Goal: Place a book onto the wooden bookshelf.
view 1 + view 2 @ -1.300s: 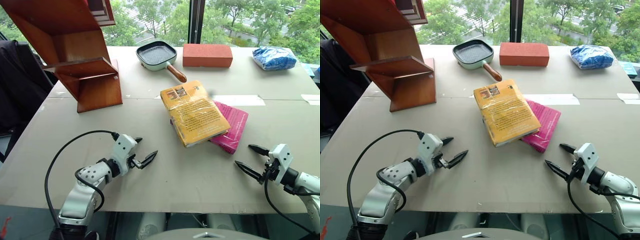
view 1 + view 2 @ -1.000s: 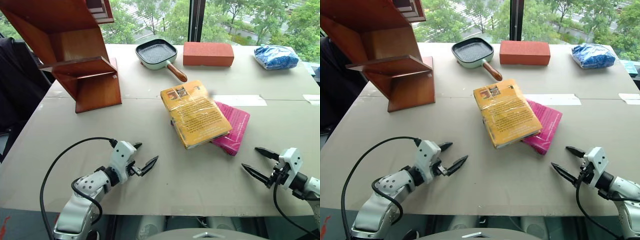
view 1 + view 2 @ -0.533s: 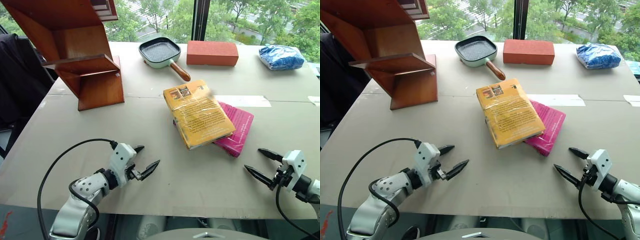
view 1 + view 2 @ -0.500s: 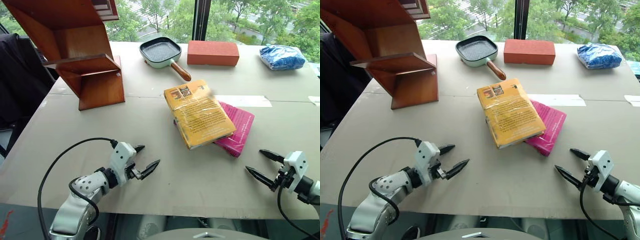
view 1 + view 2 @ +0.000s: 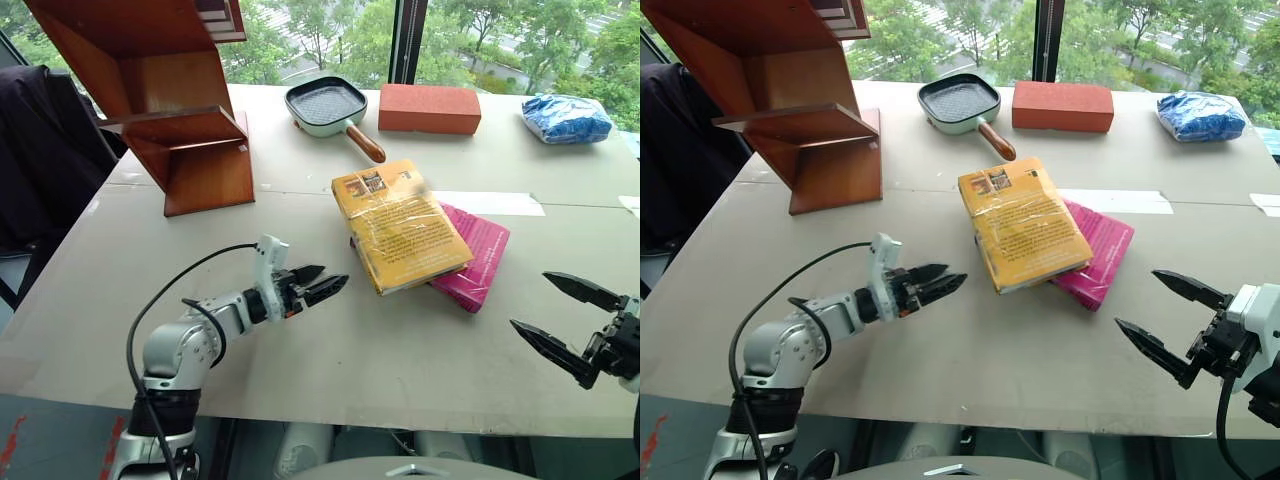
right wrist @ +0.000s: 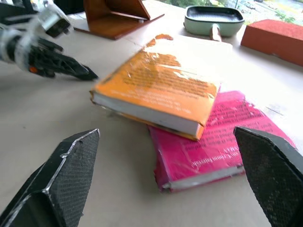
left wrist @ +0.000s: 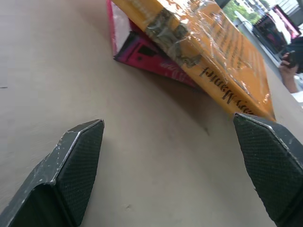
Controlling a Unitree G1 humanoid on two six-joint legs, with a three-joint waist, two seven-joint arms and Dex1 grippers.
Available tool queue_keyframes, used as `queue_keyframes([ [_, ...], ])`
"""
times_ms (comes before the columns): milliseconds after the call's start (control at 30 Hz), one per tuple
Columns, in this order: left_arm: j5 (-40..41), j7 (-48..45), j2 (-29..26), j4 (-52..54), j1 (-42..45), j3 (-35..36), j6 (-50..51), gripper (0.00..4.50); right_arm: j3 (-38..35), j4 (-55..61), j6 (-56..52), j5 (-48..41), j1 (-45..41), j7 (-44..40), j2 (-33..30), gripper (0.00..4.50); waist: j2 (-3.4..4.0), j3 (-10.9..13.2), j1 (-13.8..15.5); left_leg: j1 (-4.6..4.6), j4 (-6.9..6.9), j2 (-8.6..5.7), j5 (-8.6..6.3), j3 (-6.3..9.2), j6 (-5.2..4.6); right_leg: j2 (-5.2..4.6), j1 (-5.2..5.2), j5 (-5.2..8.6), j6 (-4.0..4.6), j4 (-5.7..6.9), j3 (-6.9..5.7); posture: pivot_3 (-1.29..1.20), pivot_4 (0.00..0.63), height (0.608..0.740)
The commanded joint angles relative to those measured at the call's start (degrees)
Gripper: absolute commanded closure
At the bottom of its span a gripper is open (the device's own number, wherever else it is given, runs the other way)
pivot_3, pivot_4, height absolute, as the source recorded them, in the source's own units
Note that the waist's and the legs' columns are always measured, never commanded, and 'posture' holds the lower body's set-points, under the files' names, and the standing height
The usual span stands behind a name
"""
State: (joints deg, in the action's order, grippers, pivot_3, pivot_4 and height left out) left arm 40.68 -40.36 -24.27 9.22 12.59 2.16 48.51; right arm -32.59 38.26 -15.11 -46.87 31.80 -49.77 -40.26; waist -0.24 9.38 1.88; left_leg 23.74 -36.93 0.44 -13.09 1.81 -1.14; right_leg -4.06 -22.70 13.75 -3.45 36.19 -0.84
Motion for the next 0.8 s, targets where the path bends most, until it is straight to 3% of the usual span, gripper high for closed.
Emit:
queue_keyframes([
  [33,1.3,-1.9,3.0,-3.6,4.0,-4.1,3.5,0.03,-3.2,6.4,-2.3,-5.5,1.6,2.8,0.7,0.0,-0.02,0.0,0.2,0.02,-0.07,-0.01,0.0,0.01,0.0,0.0,0.0,0.0,0.0,0.0,0.02,0.0,0.15,0.74],
  [133,2.6,0.1,7.1,-8.3,7.5,-3.5,7.5,0.03,-4.7,7.7,-2.4,-5.5,3.5,3.3,1.8,0.0,-0.1,0.0,0.3,0.08,-0.21,-0.05,0.0,0.02,0.0,0.0,0.05,-0.01,0.0,0.0,0.09,0.0,0.15,0.74],
  [400,14.0,11.1,17.9,-17.2,12.7,10.0,21.5,0.03,-6.6,9.8,-1.3,-3.8,7.2,4.1,4.3,0.0,-0.14,0.0,0.2,0.02,-0.3,-0.07,0.0,0.08,-0.01,0.02,0.09,0.0,-0.01,0.18,0.12,0.0,0.15,0.74],
  [533,17.5,13.8,20.3,-19.7,15.2,13.7,26.3,1.24,-6.6,11.0,-1.1,-2.7,8.7,4.5,5.3,0.0,-0.3,0.1,0.2,0.03,-0.42,-0.09,0.0,0.1,-0.01,0.02,0.09,0.0,-0.01,0.31,0.06,0.0,0.15,0.74],
  [567,18.3,14.1,20.6,-19.8,15.7,14.3,27.3,1.97,-6.8,11.4,-1.1,-2.5,9.0,4.6,5.5,0.0,-0.31,0.1,0.2,0.04,-0.44,-0.1,0.0,0.1,-0.01,0.02,0.08,0.0,-0.01,0.32,0.08,0.0,0.15,0.74],
  [600,18.8,14.2,20.7,-19.9,16.0,14.6,28.0,2.1,-7.0,11.6,-1.0,-2.5,9.3,4.9,5.7,0.0,-0.37,0.2,0.2,0.04,-0.44,-0.09,0.0,0.1,-0.01,0.02,0.08,0.0,-0.01,0.32,0.08,0.0,0.15,0.74],
  [800,20.6,13.7,20.4,-16.1,15.6,15.7,27.9,4.46,-6.5,12.2,-1.2,-2.3,9.0,5.7,5.8,0.0,-0.38,0.2,-0.6,0.03,-0.45,-0.08,0.0,0.11,0.0,0.02,0.04,0.0,0.01,0.4,0.12,0.0,0.15,0.74],
])
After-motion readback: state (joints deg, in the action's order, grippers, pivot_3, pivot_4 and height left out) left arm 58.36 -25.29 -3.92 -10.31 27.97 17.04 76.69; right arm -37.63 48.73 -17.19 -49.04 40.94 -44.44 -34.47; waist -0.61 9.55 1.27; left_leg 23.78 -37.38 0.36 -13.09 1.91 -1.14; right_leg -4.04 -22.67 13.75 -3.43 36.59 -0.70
